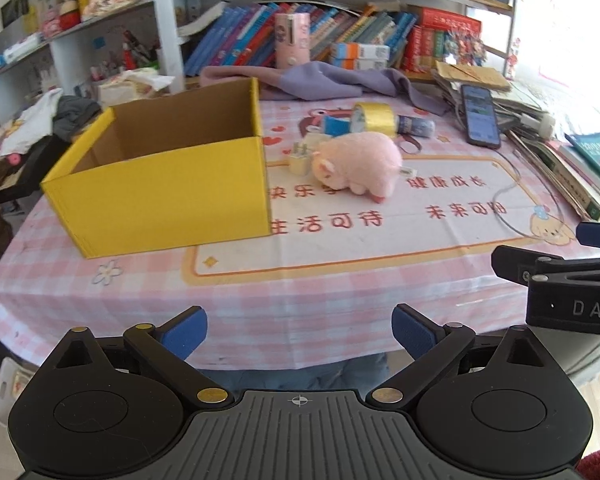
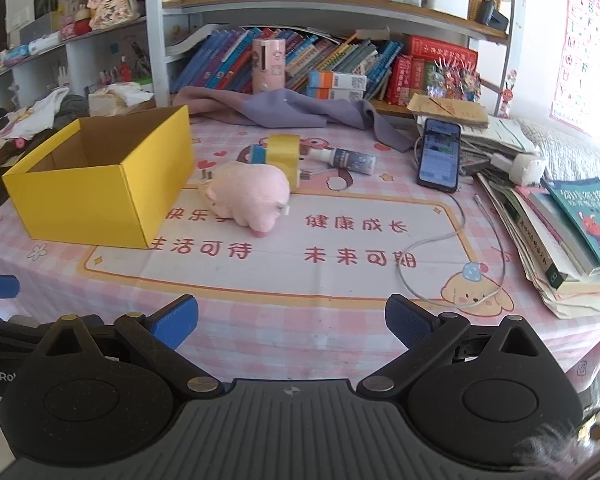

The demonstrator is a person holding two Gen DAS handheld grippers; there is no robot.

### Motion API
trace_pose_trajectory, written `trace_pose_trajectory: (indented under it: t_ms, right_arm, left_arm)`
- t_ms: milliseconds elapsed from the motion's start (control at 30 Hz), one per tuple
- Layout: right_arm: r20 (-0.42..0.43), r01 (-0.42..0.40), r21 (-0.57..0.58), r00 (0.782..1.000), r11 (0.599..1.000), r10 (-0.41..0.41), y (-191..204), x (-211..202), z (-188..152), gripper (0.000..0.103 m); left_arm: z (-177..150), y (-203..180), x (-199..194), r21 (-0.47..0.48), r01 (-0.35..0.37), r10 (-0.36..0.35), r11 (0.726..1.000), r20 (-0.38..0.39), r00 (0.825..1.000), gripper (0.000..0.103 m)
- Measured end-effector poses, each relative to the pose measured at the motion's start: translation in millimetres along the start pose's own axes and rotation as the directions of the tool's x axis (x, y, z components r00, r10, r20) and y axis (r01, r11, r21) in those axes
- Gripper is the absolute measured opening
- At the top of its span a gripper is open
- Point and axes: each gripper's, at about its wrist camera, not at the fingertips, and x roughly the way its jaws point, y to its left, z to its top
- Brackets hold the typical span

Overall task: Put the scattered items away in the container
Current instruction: 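Move the left tool toward the pink plush pig while the right tool approaches the blue spray bottle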

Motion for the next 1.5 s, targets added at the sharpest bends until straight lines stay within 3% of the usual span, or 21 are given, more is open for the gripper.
trace_pose_trajectory:
  t_ms: [200,367,833,1500]
  right_arm:
    - [-0.012,0.002,0.027,1.000,1.000,-0.002,-13.8,11.5,4.4,0.095]
    - [-0.011,-0.012,0.023,1.000,1.000,0.012,-22.8,26.1,13.4,0.092]
    - [-0.045,-0.031,0.024,0.998,0.999,0.032,-67.6,79.9,48.4,0.086]
    - [-0.055,-0.186,-0.087,0.982,0.979,0.182,-128.7,161.1,123.8,0.086]
  left_arm:
    - [8.6,-17.0,7.4,0.052,0.040,-0.042,0.998,0.026,0.999,0.095]
    - [21.2,-28.2,18.1,0.066,0.030,-0.033,0.997,0.047,0.998,0.094]
    - [66.9,-68.3,68.6,0.116,0.063,-0.067,0.991,0.038,0.997,0.090]
    - [134.2,-93.9,124.7,-0.072,-0.093,0.094,0.993,0.017,0.995,0.090]
